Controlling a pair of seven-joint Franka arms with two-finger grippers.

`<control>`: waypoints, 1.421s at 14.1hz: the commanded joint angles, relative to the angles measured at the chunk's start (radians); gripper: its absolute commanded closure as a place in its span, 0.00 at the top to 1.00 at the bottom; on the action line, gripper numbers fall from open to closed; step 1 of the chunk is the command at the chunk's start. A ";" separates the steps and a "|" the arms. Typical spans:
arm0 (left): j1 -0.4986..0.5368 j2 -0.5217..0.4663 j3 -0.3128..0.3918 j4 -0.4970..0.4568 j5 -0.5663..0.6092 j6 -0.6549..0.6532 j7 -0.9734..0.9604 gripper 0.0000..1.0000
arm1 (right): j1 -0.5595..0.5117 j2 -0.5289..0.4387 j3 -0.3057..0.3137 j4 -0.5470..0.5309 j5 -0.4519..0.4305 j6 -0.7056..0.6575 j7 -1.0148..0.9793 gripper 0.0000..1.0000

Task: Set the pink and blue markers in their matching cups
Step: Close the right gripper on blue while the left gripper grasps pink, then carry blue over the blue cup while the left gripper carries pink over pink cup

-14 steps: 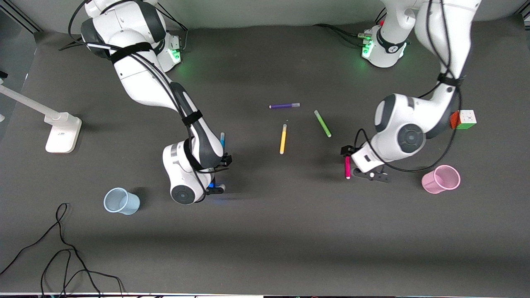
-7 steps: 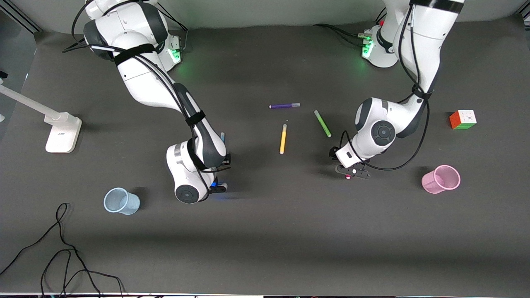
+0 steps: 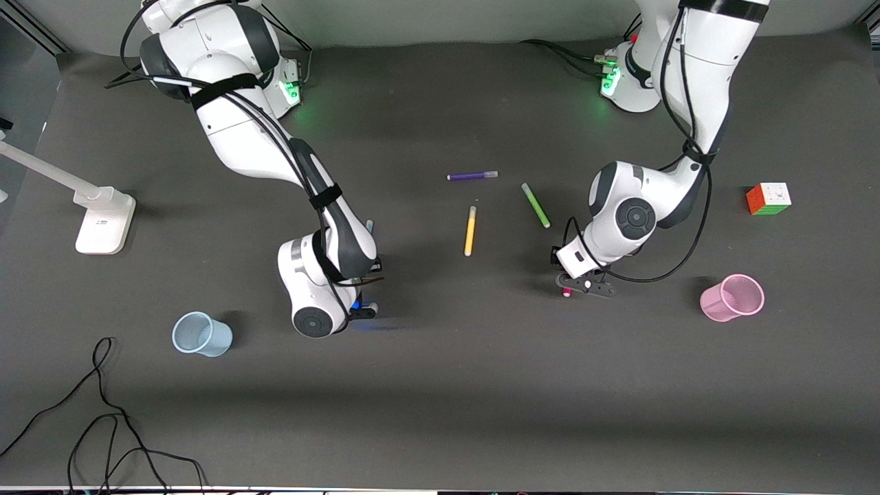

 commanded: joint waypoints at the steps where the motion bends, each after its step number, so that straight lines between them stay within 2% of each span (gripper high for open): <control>1: -0.011 -0.002 0.015 -0.019 -0.003 0.019 0.014 0.01 | 0.013 0.021 -0.001 0.031 -0.024 -0.008 0.027 0.00; 5: -0.003 -0.014 0.015 -0.017 0.000 0.011 0.015 0.00 | 0.013 0.006 -0.004 0.039 -0.048 -0.009 0.096 0.00; 9: 0.001 -0.060 0.024 -0.005 0.001 -0.035 0.012 0.00 | 0.007 0.000 -0.013 0.140 -0.107 -0.008 0.208 0.00; 12: 0.015 -0.081 0.028 0.044 0.003 -0.163 0.026 0.00 | 0.012 -0.057 -0.080 0.179 -0.140 -0.009 0.225 0.00; 14: 0.041 -0.101 0.034 0.046 0.004 -0.173 0.081 0.00 | 0.012 -0.127 -0.120 0.169 -0.217 -0.011 0.228 0.00; 17: 0.105 -0.138 0.057 0.084 0.010 -0.280 0.237 0.00 | 0.012 -0.193 -0.229 0.169 -0.292 -0.018 0.225 0.00; 20: 0.121 -0.156 0.121 0.217 0.180 -0.500 0.304 0.00 | 0.007 -0.214 -0.318 0.172 -0.396 0.014 0.216 0.00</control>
